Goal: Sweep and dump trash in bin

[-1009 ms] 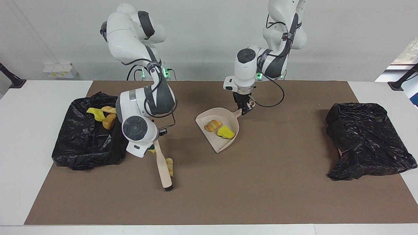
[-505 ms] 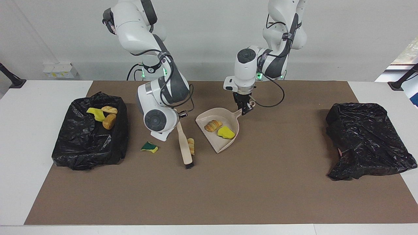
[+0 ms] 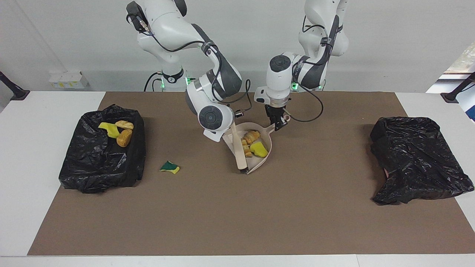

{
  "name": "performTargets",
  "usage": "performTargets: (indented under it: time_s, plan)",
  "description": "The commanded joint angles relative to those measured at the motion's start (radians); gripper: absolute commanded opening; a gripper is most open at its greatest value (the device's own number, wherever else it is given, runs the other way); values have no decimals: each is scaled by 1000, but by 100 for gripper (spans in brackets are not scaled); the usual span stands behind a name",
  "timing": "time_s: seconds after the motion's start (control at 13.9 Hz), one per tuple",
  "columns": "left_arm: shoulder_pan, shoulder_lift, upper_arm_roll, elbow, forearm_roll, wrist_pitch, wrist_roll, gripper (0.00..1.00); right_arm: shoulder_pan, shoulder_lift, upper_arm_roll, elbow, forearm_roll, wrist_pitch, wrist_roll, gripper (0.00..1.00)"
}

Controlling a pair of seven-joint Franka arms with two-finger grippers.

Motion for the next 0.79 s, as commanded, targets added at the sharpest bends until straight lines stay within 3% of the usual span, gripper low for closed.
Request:
performTargets:
  time_s: [0.0,0.22,0.43,0.72]
  plan:
    - [16,-7,0,-10,8,-1,50,0,-70,-114,0,-25,31,-12,16,0]
    - [18,-3,0,-6,8,10,56,0,-153,-158,-6,-31,-27,-67,-17,0]
    - [18,-3,0,-6,8,11,70,0,-218,-170,-6,-77,-205,-13,-67,0]
    - [12,8,0,16,5,19,64,0,-282,-294,-7,-345,-393,207,-68,0]
